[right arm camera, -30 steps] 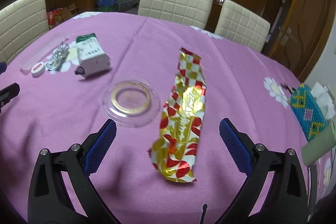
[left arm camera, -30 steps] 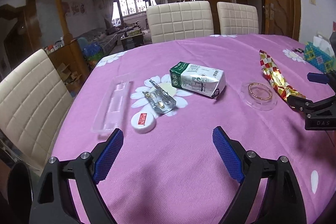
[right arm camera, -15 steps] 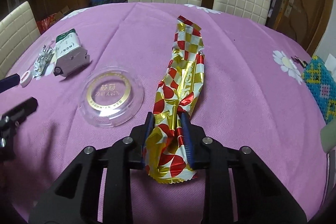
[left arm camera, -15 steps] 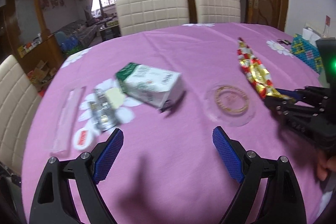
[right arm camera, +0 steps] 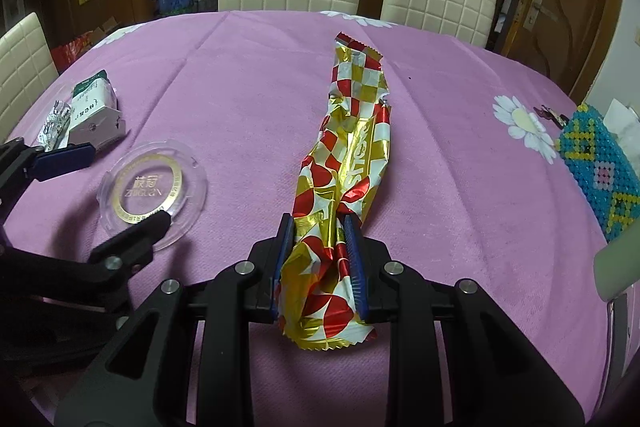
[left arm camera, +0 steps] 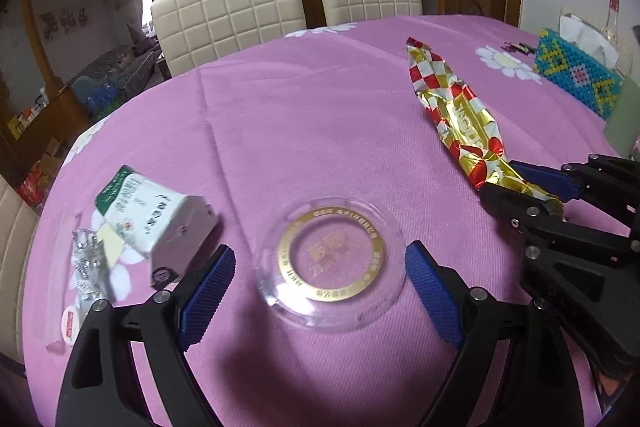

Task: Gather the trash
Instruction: 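Grasp the checkered wrapper with right gripper while left grasps the clear round lid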

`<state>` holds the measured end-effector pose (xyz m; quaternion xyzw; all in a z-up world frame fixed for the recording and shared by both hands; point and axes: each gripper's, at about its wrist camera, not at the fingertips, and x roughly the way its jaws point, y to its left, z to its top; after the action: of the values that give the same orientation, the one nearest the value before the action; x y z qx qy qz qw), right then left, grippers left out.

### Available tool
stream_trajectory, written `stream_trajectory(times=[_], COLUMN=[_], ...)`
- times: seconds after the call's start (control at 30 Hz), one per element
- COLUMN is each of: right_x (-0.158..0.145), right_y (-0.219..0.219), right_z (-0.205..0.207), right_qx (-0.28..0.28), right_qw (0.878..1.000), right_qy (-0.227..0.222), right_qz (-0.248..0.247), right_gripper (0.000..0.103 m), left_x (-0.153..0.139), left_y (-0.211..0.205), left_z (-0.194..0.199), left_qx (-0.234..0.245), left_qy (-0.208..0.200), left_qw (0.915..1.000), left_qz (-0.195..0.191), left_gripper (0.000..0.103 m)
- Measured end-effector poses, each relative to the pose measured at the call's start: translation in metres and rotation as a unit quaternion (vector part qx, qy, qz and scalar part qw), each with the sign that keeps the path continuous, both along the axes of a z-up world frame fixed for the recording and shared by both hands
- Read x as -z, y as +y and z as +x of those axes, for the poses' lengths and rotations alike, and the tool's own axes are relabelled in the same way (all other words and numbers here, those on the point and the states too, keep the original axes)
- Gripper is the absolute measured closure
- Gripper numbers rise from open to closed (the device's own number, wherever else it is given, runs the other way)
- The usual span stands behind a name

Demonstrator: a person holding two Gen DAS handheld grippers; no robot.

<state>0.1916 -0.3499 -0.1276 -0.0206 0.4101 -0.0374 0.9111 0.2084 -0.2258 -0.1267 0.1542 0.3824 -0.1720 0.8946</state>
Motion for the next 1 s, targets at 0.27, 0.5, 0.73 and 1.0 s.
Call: stream_trajectory(times=[0.27, 0.5, 0.73, 1.0], right_x=[0.002, 0.002, -0.001, -0.023], right_y=[-0.005, 0.004, 0.019, 0.068], right_z=[0.002, -0.003, -0.011, -0.035], right_qx=[-0.01, -0.039, -0.058, -0.108], right_qw=[1.0, 0.999, 0.998, 0.994], right_qy=[0.003, 0.006, 0.006, -0.019], right_qz=[0.02, 0.019, 0.016, 0.004], right_gripper=[0.076, 0.076, 0.076, 0.076], left_x=[0.007, 0.007, -0.002, -0.031], left_y=[-0.002, 0.008, 0.024, 0.072], left_z=[0.017, 0.015, 0.002, -0.026], left_qx=[-0.013, -0.002, 0.002, -0.019], left_qy=[0.037, 0.049, 0.035, -0.023], left_qw=[0.9992, 0.9987, 0.9991, 0.9994], left_qz=[-0.005, -0.015, -0.023, -0.02], left_gripper=[0.016, 0.018, 0.019, 0.019])
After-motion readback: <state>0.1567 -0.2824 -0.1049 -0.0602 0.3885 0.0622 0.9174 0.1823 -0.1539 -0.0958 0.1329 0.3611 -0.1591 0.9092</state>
